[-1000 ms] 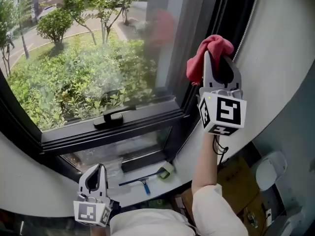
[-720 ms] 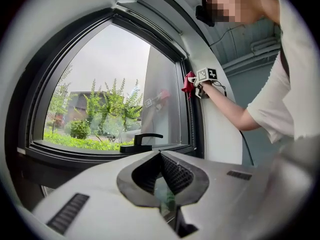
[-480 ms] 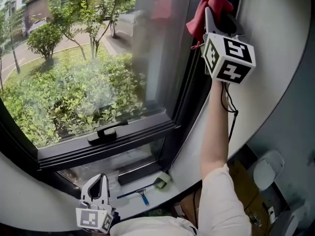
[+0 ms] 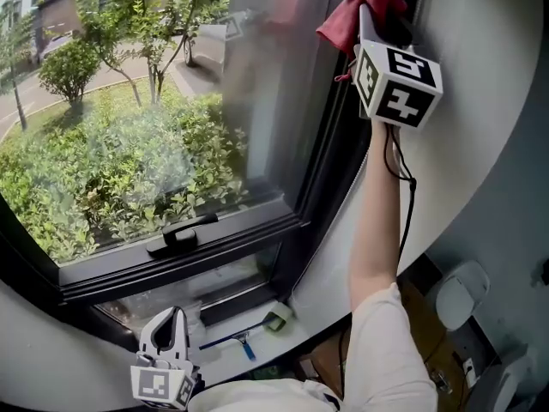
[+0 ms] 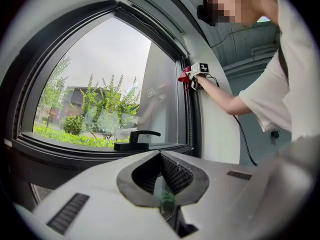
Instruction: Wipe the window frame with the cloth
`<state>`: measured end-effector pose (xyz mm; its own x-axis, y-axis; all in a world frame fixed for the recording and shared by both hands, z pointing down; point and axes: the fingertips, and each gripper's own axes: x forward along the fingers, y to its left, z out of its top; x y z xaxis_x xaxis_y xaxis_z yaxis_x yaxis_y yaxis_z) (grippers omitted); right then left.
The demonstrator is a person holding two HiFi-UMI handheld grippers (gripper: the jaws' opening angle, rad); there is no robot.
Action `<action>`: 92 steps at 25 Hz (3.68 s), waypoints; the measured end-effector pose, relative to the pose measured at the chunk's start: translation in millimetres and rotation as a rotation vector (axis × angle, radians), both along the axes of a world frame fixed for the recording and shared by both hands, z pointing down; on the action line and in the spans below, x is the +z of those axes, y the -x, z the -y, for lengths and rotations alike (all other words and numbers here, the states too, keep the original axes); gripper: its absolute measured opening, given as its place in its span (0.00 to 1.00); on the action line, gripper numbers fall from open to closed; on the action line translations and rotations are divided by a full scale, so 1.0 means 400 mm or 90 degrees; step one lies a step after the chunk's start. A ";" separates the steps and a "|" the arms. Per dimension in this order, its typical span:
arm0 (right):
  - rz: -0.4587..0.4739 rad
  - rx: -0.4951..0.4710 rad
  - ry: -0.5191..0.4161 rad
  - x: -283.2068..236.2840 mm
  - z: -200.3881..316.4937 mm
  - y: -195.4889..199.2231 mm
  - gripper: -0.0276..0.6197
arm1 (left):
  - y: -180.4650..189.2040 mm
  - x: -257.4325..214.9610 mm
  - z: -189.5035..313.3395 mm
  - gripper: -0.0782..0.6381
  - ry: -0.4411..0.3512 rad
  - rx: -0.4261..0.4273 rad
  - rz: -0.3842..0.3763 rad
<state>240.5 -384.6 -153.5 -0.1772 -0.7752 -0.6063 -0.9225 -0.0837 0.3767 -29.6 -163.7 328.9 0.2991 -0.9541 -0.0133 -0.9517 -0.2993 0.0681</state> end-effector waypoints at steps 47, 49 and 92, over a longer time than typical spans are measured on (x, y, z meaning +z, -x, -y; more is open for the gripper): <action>0.001 0.049 0.033 0.263 0.014 -0.003 0.18 | 0.069 0.025 -0.073 0.12 0.002 0.007 -0.043; 0.001 0.051 0.036 0.275 0.013 -0.003 0.18 | 0.073 0.023 -0.077 0.12 -0.002 0.009 -0.041; 0.022 0.023 0.087 0.495 0.015 -0.012 0.18 | 0.083 0.032 -0.129 0.12 0.002 0.001 -0.041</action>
<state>245.5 -390.8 44.5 -0.1286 -0.8563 -0.5002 -0.9323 -0.0676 0.3553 -62.8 -112.0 341.7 0.2997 -0.9536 -0.0300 -0.9447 -0.3010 0.1300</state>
